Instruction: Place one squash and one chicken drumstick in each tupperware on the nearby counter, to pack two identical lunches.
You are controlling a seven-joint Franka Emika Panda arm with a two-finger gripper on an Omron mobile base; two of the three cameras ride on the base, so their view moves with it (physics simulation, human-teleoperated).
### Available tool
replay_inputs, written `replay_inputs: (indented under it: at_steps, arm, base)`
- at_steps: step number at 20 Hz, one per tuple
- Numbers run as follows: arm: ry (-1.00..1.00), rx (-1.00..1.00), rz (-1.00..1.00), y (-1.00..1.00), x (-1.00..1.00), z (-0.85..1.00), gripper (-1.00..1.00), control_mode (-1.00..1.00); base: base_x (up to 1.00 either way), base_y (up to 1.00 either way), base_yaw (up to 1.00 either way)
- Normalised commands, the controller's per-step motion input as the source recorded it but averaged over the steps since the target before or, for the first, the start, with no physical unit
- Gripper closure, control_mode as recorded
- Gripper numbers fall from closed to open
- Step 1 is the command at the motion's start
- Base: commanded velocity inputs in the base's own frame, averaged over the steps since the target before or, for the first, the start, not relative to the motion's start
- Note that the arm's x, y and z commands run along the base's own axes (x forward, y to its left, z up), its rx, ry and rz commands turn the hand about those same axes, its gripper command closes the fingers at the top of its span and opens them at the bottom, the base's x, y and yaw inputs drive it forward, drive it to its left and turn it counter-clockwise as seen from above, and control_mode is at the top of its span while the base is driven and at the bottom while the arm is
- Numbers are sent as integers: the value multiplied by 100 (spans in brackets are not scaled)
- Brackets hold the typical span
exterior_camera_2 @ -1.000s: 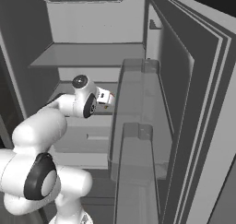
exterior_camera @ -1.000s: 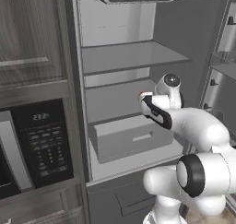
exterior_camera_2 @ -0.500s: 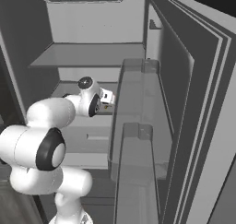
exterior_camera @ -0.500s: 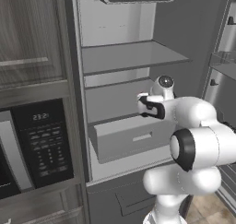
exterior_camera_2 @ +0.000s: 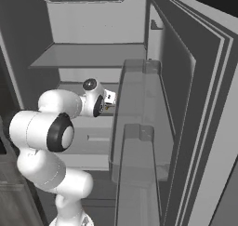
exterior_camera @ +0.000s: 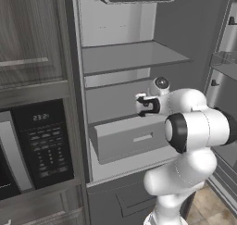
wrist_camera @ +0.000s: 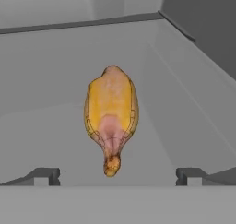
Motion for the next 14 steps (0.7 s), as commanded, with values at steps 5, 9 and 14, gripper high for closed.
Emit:
replay_inputs:
  at_steps: [5,9,14]
  arm:
    - [0,0,0,0,36,-14,-100,-100]
    - [0,0,0,0,38,-15,-100,-100]
    - [3,0,0,0,36,-17,-100,-100]
  base:
    - [0,0,0]
    - [0,0,0]
    - [0,0,0]
